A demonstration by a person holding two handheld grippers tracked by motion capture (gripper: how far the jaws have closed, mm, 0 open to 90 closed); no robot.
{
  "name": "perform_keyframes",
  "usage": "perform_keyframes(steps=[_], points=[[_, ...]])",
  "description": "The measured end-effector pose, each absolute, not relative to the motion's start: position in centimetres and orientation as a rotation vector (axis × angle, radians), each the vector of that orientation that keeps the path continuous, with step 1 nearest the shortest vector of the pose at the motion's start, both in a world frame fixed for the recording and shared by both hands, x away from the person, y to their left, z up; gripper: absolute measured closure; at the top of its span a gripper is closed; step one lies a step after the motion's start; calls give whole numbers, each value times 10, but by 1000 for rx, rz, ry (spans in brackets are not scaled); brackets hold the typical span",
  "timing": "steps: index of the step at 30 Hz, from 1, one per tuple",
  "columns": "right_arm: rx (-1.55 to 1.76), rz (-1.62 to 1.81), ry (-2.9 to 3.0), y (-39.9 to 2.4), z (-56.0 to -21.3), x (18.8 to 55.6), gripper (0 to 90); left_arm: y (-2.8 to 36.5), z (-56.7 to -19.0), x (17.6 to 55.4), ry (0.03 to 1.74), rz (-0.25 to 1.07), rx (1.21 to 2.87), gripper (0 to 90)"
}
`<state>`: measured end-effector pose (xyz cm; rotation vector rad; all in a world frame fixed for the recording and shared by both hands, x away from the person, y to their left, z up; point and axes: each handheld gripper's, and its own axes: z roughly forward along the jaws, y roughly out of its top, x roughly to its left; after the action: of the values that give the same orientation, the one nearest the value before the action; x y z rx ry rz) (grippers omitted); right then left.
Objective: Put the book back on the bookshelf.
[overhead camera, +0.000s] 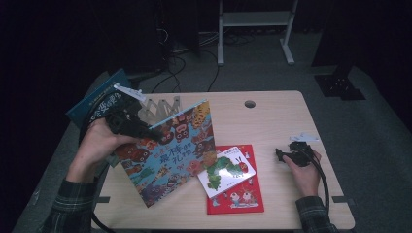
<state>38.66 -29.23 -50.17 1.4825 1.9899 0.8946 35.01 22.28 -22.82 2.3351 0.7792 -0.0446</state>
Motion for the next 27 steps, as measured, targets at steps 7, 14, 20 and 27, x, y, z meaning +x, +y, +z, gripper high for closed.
perform_keyframes(steps=[7,14,20,27], points=[[1517,901,1987,-295,-502,389,199,253,-224,347,840,-2,2299,776],[1526,897,1978,-295,-502,390,196,287,-219,339,908,32,2263,776],[1525,895,1975,-295,-502,390,197,316,-221,330,991,63,2237,776],[1528,894,1972,-296,-502,390,197,347,-226,323,1089,97,2201,776]])
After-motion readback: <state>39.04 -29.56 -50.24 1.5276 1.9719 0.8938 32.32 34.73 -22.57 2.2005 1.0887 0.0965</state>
